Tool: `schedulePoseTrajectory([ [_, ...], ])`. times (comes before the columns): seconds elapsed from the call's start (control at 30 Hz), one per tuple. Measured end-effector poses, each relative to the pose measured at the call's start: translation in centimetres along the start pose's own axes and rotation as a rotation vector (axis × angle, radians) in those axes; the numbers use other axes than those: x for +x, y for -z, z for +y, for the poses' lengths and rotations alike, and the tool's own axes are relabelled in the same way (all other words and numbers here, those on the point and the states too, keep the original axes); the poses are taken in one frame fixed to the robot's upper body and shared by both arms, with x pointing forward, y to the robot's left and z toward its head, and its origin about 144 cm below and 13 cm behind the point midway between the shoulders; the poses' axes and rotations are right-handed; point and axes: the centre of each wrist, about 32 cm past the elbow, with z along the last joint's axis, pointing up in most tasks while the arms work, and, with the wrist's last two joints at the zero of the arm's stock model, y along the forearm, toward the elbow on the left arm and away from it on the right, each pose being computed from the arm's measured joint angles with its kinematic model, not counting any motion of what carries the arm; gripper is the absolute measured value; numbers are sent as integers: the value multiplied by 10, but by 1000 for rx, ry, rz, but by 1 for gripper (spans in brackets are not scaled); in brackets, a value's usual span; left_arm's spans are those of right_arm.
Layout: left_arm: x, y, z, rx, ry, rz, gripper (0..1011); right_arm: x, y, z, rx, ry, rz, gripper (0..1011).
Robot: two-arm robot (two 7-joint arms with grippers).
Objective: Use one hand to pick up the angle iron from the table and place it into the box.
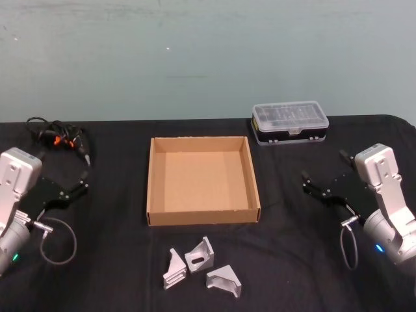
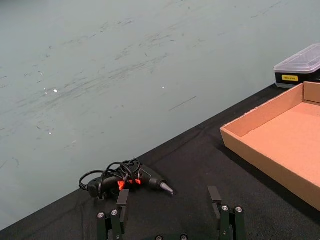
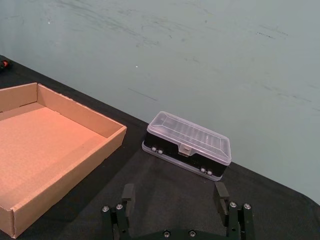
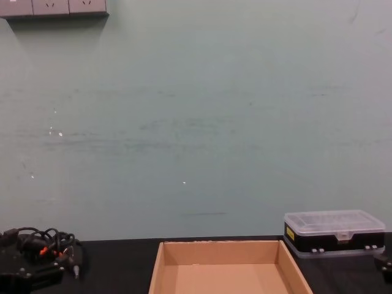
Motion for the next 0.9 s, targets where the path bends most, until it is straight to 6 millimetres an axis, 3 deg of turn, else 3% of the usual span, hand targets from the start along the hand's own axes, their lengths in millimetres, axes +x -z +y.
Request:
schedulePoseTrajectory([
  [0.9,0,0,0,0,0,0,1000,0,0,0,0,0,0,1002],
])
